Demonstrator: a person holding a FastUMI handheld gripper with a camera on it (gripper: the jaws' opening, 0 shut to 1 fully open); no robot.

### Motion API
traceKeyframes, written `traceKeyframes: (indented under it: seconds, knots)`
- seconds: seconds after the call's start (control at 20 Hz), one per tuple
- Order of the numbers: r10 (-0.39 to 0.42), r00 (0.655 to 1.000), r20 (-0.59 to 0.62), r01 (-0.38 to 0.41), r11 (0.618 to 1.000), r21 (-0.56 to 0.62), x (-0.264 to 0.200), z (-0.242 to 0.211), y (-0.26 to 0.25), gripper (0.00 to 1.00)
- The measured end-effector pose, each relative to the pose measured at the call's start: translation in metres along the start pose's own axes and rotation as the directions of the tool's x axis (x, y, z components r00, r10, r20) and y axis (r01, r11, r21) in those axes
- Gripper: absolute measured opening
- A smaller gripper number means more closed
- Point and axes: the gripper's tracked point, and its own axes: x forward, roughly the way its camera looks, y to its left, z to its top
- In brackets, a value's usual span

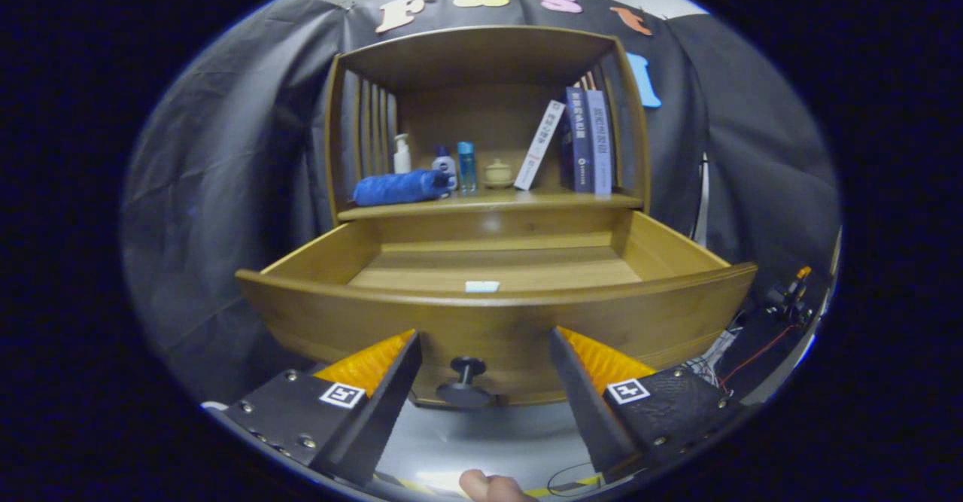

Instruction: Pull open the drawer, take out the items inside it, and place them on the countertop above the cabinet.

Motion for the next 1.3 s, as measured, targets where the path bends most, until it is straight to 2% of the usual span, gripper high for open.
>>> traceKeyframes:
  seconds: [0.25,0.4,0.6,0.85,1.05,1.15,1.3]
  knots:
    - [0.002,0.997,-0.079,0.011,0.987,0.160,-0.003,0.018,-0.002,1.00]
    - [-0.028,0.995,-0.092,0.047,0.975,0.217,-0.004,0.036,-0.007,1.00]
    - [-0.069,0.995,-0.075,0.083,0.976,0.203,-0.006,0.063,-0.009,0.97]
    - [-0.048,0.998,-0.050,0.056,0.984,0.168,0.012,0.091,0.006,0.97]
    - [-0.053,0.986,-0.159,0.074,0.988,0.134,0.055,0.082,0.007,0.97]
    - [-0.085,0.979,-0.187,0.102,0.991,0.081,0.080,0.082,0.000,0.97]
    - [-0.100,0.965,-0.242,0.101,0.995,-0.009,0.108,0.075,0.001,0.97]
